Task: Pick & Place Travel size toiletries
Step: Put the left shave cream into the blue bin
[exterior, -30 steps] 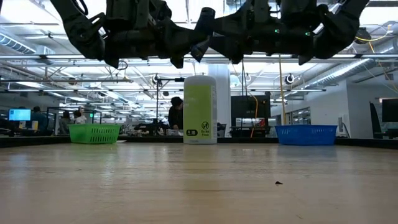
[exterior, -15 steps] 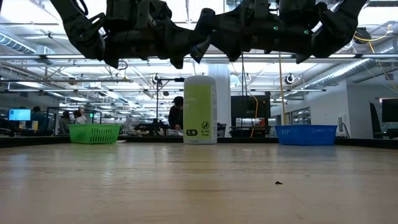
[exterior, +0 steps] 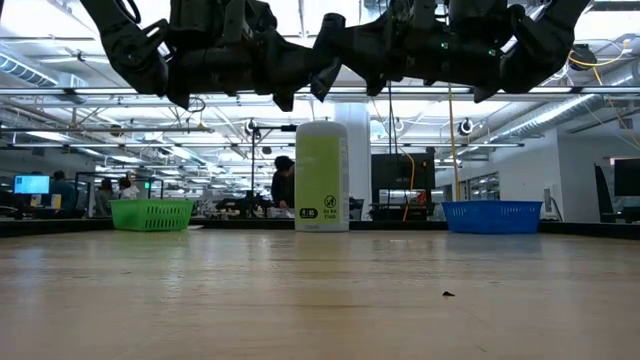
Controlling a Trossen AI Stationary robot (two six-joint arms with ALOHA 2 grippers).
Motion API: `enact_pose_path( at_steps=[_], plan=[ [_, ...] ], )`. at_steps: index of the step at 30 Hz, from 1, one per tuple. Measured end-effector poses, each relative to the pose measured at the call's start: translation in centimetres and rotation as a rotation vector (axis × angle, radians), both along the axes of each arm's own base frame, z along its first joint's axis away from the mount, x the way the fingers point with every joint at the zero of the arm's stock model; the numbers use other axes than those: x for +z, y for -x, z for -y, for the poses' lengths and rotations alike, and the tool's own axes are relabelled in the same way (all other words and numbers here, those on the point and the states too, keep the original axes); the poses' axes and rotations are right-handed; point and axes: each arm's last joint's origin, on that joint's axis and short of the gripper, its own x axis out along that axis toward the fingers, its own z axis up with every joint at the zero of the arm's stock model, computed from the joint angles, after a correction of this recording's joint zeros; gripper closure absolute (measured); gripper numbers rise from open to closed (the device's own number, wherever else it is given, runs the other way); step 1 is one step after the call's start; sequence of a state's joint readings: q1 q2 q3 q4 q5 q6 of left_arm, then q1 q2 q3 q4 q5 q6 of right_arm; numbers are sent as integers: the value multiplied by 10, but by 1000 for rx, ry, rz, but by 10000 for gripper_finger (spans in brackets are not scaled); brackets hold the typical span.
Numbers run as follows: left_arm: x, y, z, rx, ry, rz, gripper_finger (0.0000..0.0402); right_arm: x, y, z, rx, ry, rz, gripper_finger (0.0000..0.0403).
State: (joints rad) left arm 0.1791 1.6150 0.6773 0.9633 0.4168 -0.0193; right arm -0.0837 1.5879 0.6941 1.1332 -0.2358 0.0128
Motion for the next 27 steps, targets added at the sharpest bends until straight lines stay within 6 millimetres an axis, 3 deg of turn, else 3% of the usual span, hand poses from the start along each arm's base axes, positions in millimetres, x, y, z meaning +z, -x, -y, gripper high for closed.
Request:
enact_pose_path(
  at_steps=[7, 13, 19, 24, 27],
  plan=[
    [0, 0, 0, 20, 108, -26, 341, 0, 0, 0, -5, -2, -1, 323],
    [2, 0, 3, 18, 154, -38, 247, 5, 3, 3, -4, -25, 6, 332],
    [20, 11, 5, 5, 189, -47, 145, 15, 10, 11, -28, -60, -14, 332],
    [39, 29, 7, 36, 196, -116, 92, 21, 20, 20, -126, -99, -105, 332],
    [46, 44, 6, 142, 181, -191, 74, 26, 30, 28, -266, -100, -169, 332]
  ],
)
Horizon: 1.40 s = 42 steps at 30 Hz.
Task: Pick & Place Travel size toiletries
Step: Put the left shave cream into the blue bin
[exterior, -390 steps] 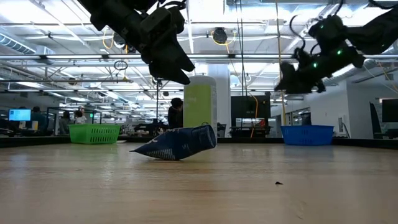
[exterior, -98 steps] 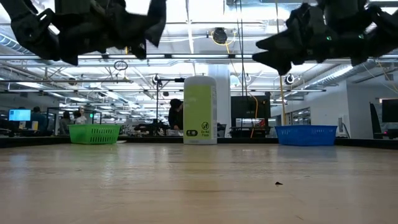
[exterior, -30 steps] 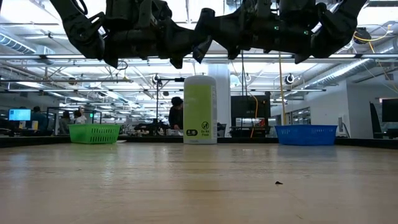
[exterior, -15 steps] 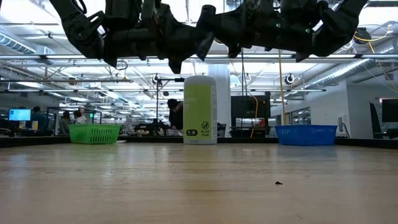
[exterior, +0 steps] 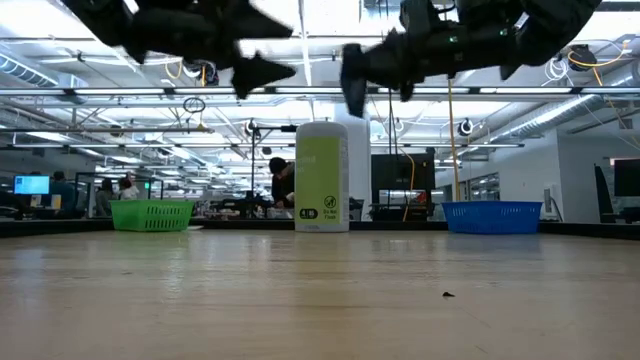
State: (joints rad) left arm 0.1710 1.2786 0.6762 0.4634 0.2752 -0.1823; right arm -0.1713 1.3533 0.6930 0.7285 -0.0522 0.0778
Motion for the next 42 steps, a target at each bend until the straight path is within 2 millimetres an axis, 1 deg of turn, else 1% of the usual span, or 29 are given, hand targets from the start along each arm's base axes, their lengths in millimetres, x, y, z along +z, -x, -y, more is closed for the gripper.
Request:
enact_pose_path(
  at_steps=[5, 7, 10, 14, 19, 21, 23, 28, 34, 38, 42],
  plan=[
    [3, 32, -5, 248, -56, -212, 65, 6, 25, 12, -260, 9, -157, 332],
    [2, 43, -6, 323, -74, -288, 64, 4, 38, 16, -369, 15, -217, 332],
    [5, 54, -5, 378, -93, -324, 64, -3, 59, 24, -568, 30, -313, 332],
    [3, 60, -4, 376, -94, -325, 64, -17, 89, 41, -845, 18, -385, 332],
    [-6, 60, -4, 378, -79, -354, 64, -42, 118, 63, -1015, -57, -422, 332],
    [-10, 58, -4, 378, -74, -374, 64, -54, 127, 68, -1061, -83, -445, 332],
    [-13, 56, -4, 379, -69, -390, 64, -64, 134, 72, -1068, -108, -452, 332],
    [-15, 53, -5, 382, -62, -385, 64, -82, 146, 75, -1070, -150, -396, 331],
    [-12, 52, -5, 384, -62, -351, 64, -91, 157, 77, -1119, -146, -324, 323],
    [-12, 52, -5, 384, -62, -351, 64, -95, 161, 78, -1137, -151, -318, 321],
    [-12, 52, -5, 384, -61, -351, 64, -97, 162, 77, -1136, -158, -320, 303]
  ],
)
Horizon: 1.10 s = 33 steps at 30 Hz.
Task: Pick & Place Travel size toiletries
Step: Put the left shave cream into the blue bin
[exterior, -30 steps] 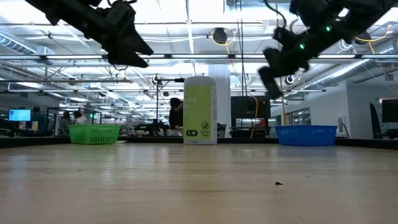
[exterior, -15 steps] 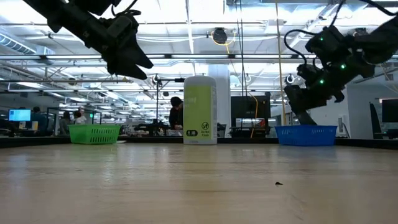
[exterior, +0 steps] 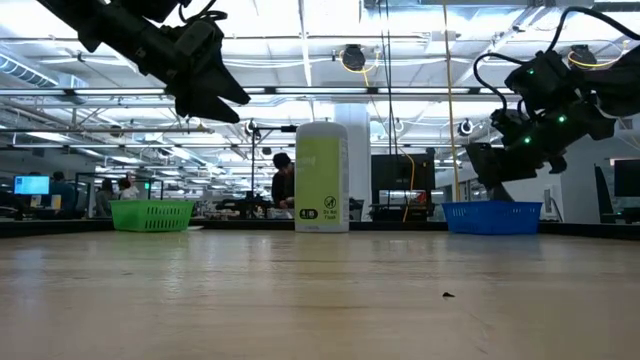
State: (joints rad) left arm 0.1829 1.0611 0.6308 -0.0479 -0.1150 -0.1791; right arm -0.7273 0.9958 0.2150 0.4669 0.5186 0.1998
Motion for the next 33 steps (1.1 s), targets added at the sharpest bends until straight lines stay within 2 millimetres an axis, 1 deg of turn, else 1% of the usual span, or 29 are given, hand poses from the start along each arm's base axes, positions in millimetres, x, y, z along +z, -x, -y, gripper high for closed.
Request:
enact_pose_path(
  at_steps=[9, 14, 18, 23, 25, 28, 33],
  plan=[
    [0, 0, 0, 4, 8, 2, 64, 5, -2, 1, -7, 30, 69, 223],
    [0, 0, 0, 5, 9, 0, 64, 12, -6, 2, 88, 60, 151, 200],
    [0, 0, 0, 4, 9, 0, 64, 19, -10, 1, 188, 89, 229, 198],
    [0, 0, 0, 4, 8, 0, 64, 29, -14, -1, 324, 86, 423, 204],
    [0, 0, 0, 4, 8, -1, 64, 31, -15, -2, 373, 75, 458, 206],
    [0, 0, 0, 5, 11, -2, 64, 25, -14, -3, 366, -15, 461, 209],
    [-2, 1, 1, -1, 21, -20, 64, 3, -7, -6, 214, -199, 333, 233]
  ],
)
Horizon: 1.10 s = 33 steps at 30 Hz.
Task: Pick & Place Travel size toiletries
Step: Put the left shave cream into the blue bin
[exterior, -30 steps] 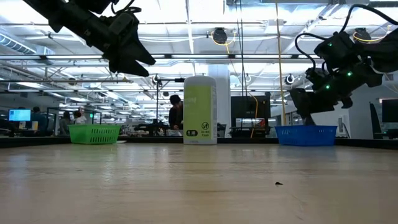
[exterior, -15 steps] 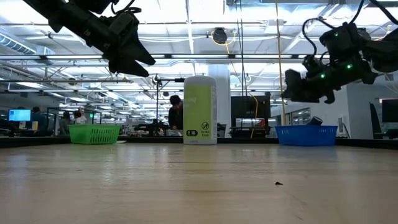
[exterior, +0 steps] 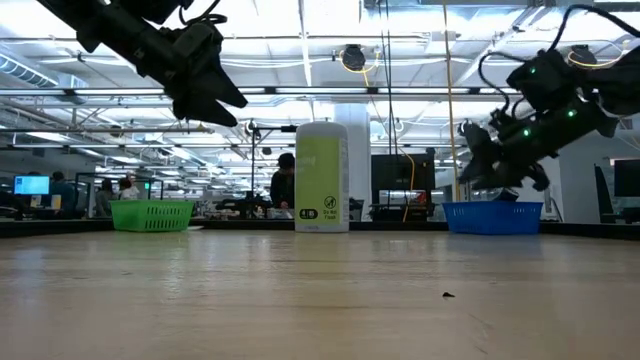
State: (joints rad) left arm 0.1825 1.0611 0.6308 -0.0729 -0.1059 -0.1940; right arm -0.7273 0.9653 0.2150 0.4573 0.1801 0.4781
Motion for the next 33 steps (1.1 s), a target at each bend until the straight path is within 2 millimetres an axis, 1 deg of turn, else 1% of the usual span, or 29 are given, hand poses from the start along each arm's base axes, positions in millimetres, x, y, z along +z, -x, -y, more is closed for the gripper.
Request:
enact_pose_path(
  at_steps=[3, 6, 8, 15, 16, 20, 24, 27, 30, 33],
  plan=[
    [-1, 0, 0, 0, 1, -6, 64, -8, 4, -2, -34, -59, -74, 256],
    [0, 0, 0, 0, 1, -5, 64, -10, 4, -3, -32, -71, -90, 285],
    [0, 0, 0, 1, 1, -5, 64, -10, 4, -2, -35, -57, -107, 308],
    [0, 0, 0, 2, 4, -5, 64, -11, 8, -1, -129, 16, -221, 394],
    [0, 0, 0, 2, 4, -5, 64, -11, 9, -1, -138, 24, -238, 398],
    [0, 0, 0, 2, 3, -4, 64, -12, 12, 0, -221, 50, -313, 394],
    [0, 0, 0, 3, 4, -4, 64, -13, 16, 1, -291, 92, -402, 401],
    [0, 0, 0, 3, 4, -4, 64, -11, 17, 1, -334, 123, -436, 400],
    [0, 0, 0, 3, 3, -2, 64, -6, 17, 2, -352, 179, -459, 402],
    [0, 0, 0, 1, 0, -1, 64, 3, 16, 3, -352, 242, -431, 402]
  ],
)
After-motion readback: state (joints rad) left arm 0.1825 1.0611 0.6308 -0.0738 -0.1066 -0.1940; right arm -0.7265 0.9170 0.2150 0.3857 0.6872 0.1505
